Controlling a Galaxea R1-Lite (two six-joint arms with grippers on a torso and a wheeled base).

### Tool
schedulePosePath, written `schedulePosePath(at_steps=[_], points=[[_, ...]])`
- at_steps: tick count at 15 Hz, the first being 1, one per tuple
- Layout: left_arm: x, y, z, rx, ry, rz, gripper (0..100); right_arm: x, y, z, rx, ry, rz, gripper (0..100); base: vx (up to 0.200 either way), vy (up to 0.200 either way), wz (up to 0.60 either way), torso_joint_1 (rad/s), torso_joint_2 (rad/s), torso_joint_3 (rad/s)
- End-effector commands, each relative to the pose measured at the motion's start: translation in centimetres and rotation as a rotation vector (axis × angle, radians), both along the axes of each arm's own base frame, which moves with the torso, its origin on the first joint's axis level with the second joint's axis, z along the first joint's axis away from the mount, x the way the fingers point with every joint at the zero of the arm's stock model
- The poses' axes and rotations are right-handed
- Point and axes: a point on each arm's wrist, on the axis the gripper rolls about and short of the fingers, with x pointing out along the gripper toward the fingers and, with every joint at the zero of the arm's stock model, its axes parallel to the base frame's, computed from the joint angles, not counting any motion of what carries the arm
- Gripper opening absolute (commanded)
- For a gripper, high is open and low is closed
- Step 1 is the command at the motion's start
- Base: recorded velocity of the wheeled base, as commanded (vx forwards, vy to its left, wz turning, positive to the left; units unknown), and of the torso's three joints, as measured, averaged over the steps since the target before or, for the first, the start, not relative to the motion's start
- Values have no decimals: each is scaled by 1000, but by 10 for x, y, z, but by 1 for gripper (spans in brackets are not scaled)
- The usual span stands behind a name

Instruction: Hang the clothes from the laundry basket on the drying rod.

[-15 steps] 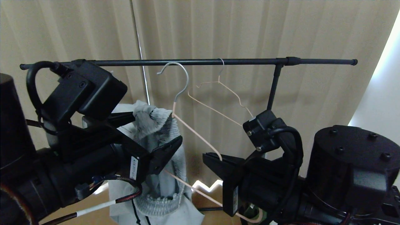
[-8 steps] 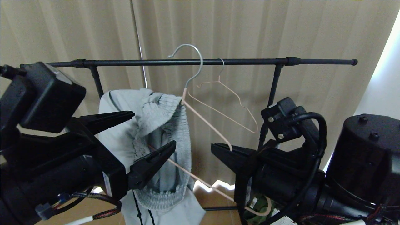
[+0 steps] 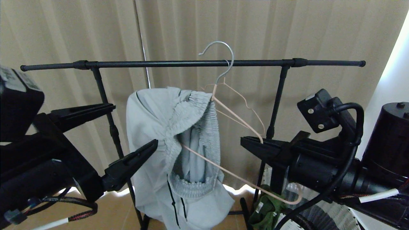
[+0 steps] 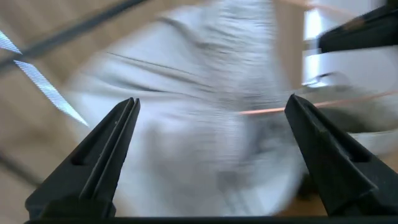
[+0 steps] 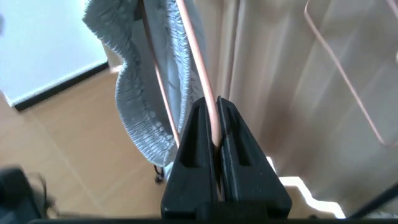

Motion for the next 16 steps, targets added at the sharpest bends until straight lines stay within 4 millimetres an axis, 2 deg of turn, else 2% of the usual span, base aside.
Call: schedulePosePath(at_steps=[1, 4, 8, 11, 16], points=[[10, 15, 5, 91, -84, 13, 100, -3, -17, 9, 21, -6, 34, 0, 0, 0, 0, 0, 0, 0], [22, 21, 15, 157, -162, -74, 100, -1, -26, 13, 44, 3, 140, 0, 0, 0, 0, 0, 0, 0], [49, 2, 24, 245, -210, -115, 100, 3, -22, 10, 30, 10, 161, 0, 0, 0, 0, 0, 0, 0], [58, -14, 17, 285, -201, -169, 100, 6, -18, 2, -30, -9, 177, 0, 0, 0, 0, 0, 0, 0], [72, -21, 3, 320, -152, -171, 100, 0, -17, -2, -59, -33, 243, 0, 0, 0, 0, 0, 0, 0]])
